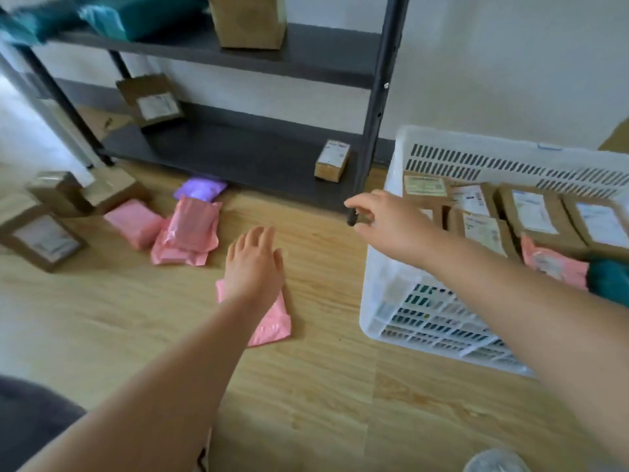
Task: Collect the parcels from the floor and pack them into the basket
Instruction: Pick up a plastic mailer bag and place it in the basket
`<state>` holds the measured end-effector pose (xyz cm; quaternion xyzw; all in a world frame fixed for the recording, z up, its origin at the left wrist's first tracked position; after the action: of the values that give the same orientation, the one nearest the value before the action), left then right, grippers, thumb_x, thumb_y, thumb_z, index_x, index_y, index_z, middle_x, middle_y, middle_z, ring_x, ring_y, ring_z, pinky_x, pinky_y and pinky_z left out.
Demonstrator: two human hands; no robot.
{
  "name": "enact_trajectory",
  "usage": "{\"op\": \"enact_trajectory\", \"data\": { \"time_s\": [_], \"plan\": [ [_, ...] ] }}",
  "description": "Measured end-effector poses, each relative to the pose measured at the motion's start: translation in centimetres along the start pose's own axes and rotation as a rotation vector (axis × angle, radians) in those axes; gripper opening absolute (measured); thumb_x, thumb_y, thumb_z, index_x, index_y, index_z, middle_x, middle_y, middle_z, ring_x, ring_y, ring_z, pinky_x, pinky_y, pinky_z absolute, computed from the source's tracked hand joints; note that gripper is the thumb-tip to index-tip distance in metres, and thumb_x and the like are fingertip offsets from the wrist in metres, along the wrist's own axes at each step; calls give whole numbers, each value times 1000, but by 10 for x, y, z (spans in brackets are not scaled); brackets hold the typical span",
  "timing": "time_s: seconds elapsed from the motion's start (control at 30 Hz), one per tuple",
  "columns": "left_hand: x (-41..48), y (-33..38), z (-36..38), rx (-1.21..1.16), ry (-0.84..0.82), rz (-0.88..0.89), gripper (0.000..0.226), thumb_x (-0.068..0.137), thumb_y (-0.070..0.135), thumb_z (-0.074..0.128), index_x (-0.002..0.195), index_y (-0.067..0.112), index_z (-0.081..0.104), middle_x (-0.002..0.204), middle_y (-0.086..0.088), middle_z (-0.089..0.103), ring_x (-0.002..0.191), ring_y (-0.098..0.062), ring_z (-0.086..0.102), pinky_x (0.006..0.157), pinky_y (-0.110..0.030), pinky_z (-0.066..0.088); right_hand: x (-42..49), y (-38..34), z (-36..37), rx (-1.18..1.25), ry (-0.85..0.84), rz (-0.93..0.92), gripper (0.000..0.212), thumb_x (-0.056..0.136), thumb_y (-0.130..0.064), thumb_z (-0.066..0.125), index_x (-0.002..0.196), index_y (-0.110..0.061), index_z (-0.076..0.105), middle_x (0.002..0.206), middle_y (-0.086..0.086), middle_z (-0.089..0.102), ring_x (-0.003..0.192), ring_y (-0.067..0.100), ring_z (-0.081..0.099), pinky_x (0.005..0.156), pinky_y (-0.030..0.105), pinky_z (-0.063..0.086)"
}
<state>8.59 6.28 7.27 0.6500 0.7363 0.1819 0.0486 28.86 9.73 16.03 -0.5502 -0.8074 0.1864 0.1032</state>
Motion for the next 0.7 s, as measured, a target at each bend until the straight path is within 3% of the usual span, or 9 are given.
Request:
{"op": "enact_trajectory", "data": {
  "time_s": [0.17, 0.3, 0.47, 0.7],
  "plan": [
    [-37, -91, 18, 64, -84, -188, 46, 93, 21, 51, 138, 13, 46, 139, -7, 49, 126, -30, 45, 105, -40, 34, 18, -40, 102, 166, -64, 94, 46, 92, -18, 58, 137, -19, 51, 129, 4, 55, 116, 21, 55, 98, 37, 45],
    [-68, -141, 50, 172, -227, -308, 44, 91, 17, 46, 135, 18, 46, 135, -2, 50, 123, -24, 46, 101, -36, 34, 7, -43, 190, 28, -282, 140, 51, 90, -21, 58, 140, -20, 48, 140, 7, 50, 126, 26, 50, 103, 36, 42],
    [-72, -153, 89, 163, -328, -215, 46, 91, 14, 48, 137, 21, 46, 140, 2, 47, 127, -22, 43, 102, -33, 32, 2, -38, 250, -158, -455, 101, 50, 91, -19, 49, 141, -23, 45, 143, 4, 47, 129, 27, 46, 101, 35, 42],
    [-81, -178, 143, 173, -484, -176, 53, 90, 15, 54, 141, 23, 43, 152, 1, 37, 140, -20, 31, 112, -36, 27, 34, -38, 296, -351, -473, 5, 40, 93, -14, 48, 132, -21, 53, 130, 4, 55, 120, 29, 50, 93, 36, 41]
  ]
}}
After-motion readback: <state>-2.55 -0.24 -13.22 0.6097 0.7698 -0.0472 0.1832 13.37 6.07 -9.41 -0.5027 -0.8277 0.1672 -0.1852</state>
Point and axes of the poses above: each hand's wrist, its own x-axis towards the middle knuckle, its own z-axis out of the palm, y = z × x, the point moved 7 cm from there along x, towards the middle knuckle
